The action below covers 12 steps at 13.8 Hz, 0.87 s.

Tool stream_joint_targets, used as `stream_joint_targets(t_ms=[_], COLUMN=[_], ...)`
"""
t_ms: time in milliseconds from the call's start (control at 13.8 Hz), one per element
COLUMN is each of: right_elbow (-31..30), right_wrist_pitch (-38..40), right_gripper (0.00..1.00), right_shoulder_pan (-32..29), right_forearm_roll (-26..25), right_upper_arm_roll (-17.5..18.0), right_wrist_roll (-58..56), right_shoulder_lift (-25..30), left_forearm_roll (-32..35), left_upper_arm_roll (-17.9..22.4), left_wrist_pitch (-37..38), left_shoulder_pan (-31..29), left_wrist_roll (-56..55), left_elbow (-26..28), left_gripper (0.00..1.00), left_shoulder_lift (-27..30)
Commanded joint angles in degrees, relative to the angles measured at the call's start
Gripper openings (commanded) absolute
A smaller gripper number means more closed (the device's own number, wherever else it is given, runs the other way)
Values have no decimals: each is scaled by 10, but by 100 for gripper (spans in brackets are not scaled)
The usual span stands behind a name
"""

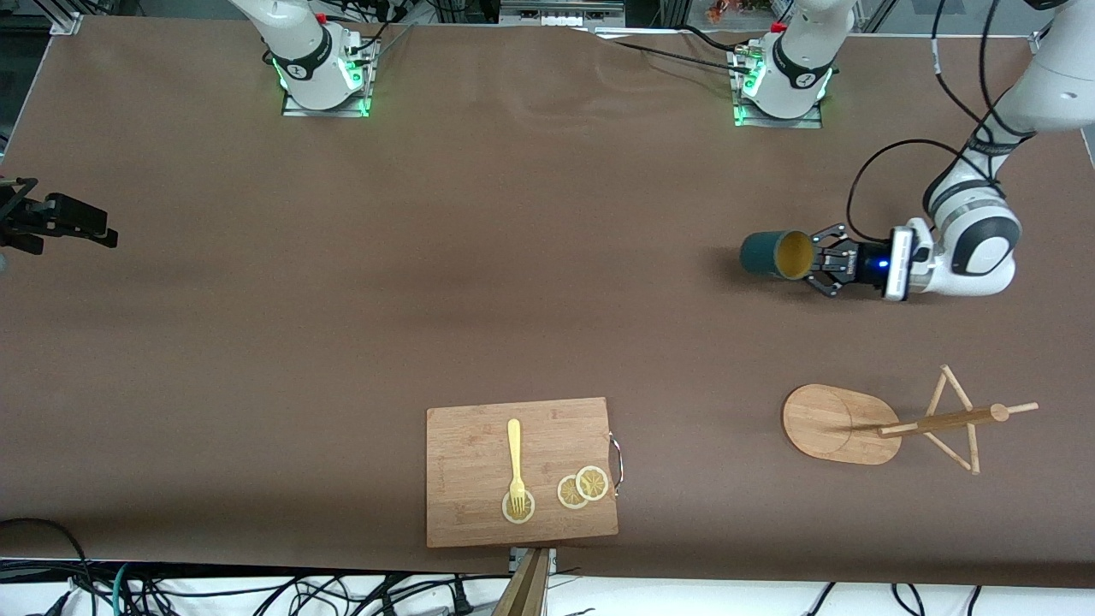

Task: Pass cup and hang on rack
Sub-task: 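Lift the teal mug by its handle with the left gripper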

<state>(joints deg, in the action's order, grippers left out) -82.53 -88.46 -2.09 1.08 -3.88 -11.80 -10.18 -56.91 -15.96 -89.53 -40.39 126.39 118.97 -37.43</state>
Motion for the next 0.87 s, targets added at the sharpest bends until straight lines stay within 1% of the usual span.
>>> stream_joint_targets(t_ms=[0, 217, 506, 796], right_elbow=[-8, -7, -5, -4], right_wrist_pitch=[-3, -7, -13, -13], right_gripper=[100, 100, 100, 100], right_shoulder_pan=[-6, -6, -4, -5], right_forearm_roll=[9, 9, 9, 10], right_upper_arm_roll=[4, 4, 5, 5], right_wrist_roll=[-3, -1, -1, 8], right_shoulder_lift=[6, 2, 2, -1], left_forearm_roll=[1, -4, -5, -7], left_upper_arm_roll=[-7, -6, -4, 1], left_wrist_pitch=[8, 4, 2, -10], left_shoulder_pan=[-35, -50, -62, -69], left_wrist_roll=[-102, -218, -271, -300], left_elbow=[4, -2, -8, -6], left_gripper=[0, 0, 0, 0], left_shoulder_lift=[-5, -7, -19, -24])
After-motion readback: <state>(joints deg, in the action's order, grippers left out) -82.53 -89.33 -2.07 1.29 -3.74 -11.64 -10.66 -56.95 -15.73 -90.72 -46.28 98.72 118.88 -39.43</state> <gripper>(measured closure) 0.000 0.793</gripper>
